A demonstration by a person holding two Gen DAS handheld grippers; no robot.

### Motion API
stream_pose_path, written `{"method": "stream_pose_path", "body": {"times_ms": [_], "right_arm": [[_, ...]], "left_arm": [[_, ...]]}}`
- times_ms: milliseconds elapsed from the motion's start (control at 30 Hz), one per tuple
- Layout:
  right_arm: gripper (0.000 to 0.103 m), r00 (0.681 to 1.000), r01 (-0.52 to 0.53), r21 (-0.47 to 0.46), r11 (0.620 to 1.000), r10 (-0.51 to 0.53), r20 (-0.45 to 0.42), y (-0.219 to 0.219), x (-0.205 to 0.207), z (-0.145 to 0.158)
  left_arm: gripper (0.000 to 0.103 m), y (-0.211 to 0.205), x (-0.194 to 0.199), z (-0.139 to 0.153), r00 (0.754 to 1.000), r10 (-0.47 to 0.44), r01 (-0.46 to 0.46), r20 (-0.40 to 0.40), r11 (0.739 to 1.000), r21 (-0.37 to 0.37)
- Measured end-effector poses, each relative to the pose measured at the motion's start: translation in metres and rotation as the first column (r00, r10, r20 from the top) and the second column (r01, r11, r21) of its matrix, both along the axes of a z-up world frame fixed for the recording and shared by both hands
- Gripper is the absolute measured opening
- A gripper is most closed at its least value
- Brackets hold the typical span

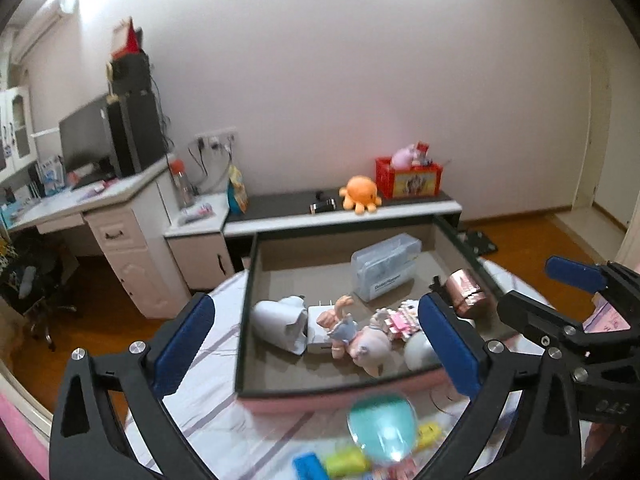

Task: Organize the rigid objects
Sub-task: 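Lift both tools out of the box and hold them above the bed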

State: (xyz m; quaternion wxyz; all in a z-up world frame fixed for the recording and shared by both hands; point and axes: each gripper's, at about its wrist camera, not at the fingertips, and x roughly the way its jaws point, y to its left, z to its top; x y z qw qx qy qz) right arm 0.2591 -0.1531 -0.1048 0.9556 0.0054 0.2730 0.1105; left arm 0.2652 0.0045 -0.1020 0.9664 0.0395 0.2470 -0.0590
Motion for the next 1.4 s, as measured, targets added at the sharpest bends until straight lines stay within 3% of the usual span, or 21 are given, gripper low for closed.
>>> {"method": "stream_pose_path", "body": {"times_ms": [200,300,433,667,900,1400], "right_arm": [[0.088,0.992,-0.004,-0.014,1.000,0.006,0.129,0.011,-0.073,0.028],[0.103,0.984,0.012,-0.004,1.000,-0.011,0.176,0.012,-0.105,0.038],[0.103,0.964,0.018,-0.004,1.000,-0.016,0.266,0.017,-0.154,0.050],[0.103,0.947,0.029,-0.006,1.000,-0.026,0.320,0.023,-0.203,0.060],[0.103,0.930,0.029,-0.002,1.000,-0.026,0.365,0.022,-0.234,0.068],[0.103,0.921,0.076,-0.034,0.997,-0.057,0.385,0.026,-0.249,0.070]], "left_arm": [[0.103,0.009,-0.077,0.030,0.994,0.009,-0.005,0.113,0.999,-0.035],[0.103,0.013,-0.118,0.041,0.983,0.013,-0.004,0.182,0.999,-0.053],[0.103,0.018,-0.159,0.052,0.970,0.026,-0.009,0.242,0.997,-0.070],[0.103,0.018,-0.226,0.068,0.934,0.115,-0.103,0.339,0.993,-0.054],[0.103,0.019,-0.259,0.076,0.906,0.136,-0.120,0.400,0.991,-0.065],[0.103,0.017,-0.267,0.077,0.912,0.116,-0.097,0.393,0.993,-0.068]]}}
